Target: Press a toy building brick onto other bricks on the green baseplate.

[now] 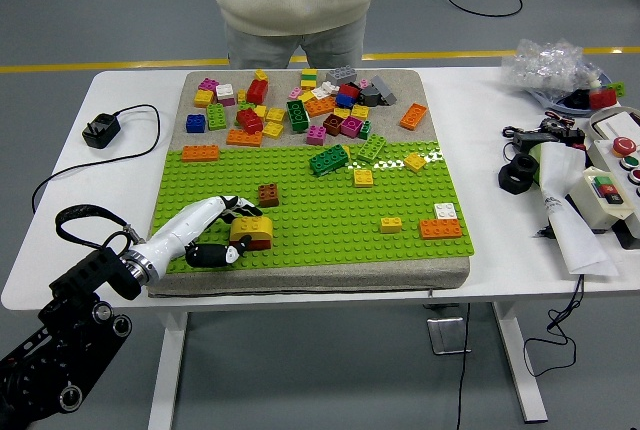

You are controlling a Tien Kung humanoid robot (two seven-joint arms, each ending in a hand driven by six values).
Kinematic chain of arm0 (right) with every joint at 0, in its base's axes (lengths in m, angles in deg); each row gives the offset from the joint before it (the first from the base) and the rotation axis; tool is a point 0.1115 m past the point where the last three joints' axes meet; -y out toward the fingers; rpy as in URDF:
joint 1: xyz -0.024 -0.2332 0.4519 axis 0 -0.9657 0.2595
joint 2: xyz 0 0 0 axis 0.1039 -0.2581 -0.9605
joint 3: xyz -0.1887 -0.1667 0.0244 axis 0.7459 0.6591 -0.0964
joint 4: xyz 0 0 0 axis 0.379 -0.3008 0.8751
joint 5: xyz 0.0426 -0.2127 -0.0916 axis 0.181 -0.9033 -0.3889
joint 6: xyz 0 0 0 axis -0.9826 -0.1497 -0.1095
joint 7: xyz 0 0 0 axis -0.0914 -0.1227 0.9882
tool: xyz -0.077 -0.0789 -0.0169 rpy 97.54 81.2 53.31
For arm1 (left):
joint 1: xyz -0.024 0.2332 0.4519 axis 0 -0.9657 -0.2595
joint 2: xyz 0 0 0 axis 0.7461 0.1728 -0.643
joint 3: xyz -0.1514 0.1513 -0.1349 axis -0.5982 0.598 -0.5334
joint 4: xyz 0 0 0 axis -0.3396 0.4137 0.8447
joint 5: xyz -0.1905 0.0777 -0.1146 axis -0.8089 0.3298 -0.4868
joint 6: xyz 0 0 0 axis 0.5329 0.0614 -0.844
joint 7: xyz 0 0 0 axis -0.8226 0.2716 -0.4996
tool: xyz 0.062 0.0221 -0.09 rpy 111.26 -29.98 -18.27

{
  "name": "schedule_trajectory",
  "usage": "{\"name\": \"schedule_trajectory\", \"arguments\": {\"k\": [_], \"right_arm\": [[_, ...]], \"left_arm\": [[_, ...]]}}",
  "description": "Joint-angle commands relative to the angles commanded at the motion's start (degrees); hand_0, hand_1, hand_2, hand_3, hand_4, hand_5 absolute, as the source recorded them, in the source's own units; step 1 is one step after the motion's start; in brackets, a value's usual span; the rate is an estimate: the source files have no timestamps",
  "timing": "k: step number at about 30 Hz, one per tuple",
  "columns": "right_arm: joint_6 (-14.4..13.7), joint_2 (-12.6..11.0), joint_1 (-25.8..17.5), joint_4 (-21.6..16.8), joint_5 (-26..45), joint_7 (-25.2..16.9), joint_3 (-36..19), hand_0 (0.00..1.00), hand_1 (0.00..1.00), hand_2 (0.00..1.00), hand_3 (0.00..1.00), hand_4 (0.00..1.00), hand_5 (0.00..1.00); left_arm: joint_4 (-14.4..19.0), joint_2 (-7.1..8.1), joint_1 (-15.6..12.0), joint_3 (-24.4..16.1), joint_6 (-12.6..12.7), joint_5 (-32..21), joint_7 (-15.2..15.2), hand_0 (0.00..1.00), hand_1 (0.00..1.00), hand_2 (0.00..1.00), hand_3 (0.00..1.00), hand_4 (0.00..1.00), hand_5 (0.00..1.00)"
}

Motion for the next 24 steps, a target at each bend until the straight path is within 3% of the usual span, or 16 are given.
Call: {"name": "schedule_trajectory", "arguments": {"k": [9, 10, 24], "right_arm": [[-0.16, 0.07, 0.05, 0.00, 0.02, -0.08, 0.07, 0.803, 0.731, 0.754, 0.744, 0.998, 0.667], [-0.15, 0.08, 0.03, 0.00, 0.02, -0.07, 0.09, 0.802, 0.731, 0.754, 0.745, 0.998, 0.667], [-0.20, 0.12, -0.08, 0.00, 0.01, -0.01, 0.28, 0.802, 0.731, 0.754, 0.745, 0.998, 0.667]], "left_arm": [[-0.58, -0.30, 0.14, -0.15, 0.04, -0.06, 0.35, 0.644, 0.616, 0.548, 0.540, 0.101, 0.002], [-0.61, -0.33, 0.15, -0.18, 0.05, -0.03, 0.40, 0.676, 0.639, 0.549, 0.550, 0.190, 0.002], [1.44, -0.24, -0.30, -0.91, 0.72, 1.77, 0.36, 0.690, 0.640, 0.548, 0.547, 0.197, 0.002]]}}
